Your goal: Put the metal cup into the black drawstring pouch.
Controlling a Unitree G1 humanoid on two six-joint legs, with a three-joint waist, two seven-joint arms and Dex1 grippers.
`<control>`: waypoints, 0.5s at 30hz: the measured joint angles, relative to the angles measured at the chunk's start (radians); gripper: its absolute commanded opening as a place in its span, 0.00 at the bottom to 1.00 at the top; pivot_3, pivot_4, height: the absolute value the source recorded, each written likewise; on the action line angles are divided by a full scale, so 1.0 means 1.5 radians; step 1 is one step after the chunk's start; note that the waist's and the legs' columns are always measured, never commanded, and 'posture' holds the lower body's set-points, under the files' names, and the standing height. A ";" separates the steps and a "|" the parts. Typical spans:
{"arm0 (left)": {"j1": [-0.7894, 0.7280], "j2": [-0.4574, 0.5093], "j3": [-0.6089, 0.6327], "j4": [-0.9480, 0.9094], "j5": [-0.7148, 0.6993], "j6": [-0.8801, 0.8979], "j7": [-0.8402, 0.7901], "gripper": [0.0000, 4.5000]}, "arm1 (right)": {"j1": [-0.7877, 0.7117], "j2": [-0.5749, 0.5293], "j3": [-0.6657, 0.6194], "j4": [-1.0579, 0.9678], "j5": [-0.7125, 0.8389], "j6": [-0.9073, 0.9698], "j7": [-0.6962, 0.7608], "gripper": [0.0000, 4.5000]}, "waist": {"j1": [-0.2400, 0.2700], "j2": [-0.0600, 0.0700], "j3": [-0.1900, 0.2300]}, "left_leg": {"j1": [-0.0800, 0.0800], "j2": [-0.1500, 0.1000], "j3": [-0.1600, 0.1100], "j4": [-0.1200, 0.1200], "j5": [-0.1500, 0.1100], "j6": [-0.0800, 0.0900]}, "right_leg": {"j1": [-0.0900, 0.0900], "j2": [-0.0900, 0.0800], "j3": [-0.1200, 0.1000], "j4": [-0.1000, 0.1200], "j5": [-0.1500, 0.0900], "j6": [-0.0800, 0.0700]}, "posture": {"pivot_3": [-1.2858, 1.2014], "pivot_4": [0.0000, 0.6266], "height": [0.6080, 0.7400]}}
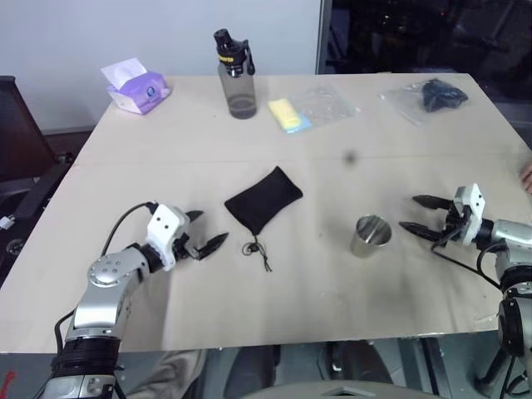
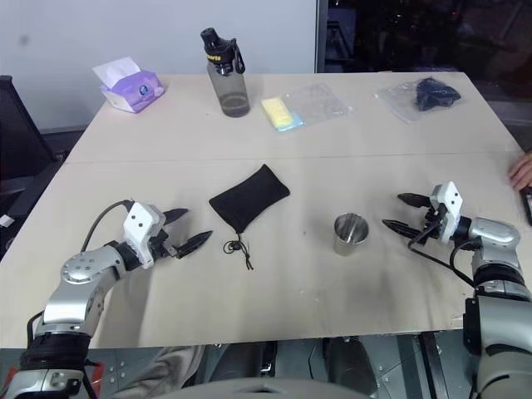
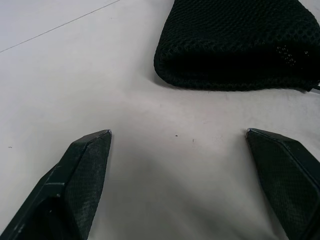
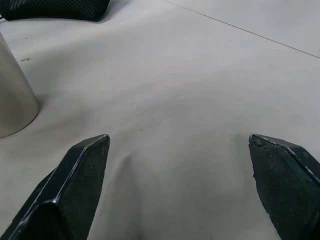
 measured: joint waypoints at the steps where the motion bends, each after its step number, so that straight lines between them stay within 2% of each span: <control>1: 0.000 0.000 0.000 0.000 0.000 0.000 0.000 0.99 | 0.000 0.000 0.000 0.000 0.000 0.000 0.000 1.00 | 0.000 0.000 0.000 | 0.000 0.000 0.000 0.000 0.000 0.000 | 0.000 0.000 0.000 0.000 0.000 0.000 | 0.52 0.24 1.00; 15: -0.007 0.000 -0.002 0.000 0.011 0.000 0.001 0.99 | 0.000 -0.001 -0.002 0.000 0.000 -0.007 0.003 1.00 | 0.000 0.000 0.000 | 0.000 0.000 0.000 0.000 0.000 0.000 | 0.000 0.000 0.000 0.000 0.000 0.000 | 0.52 0.24 1.00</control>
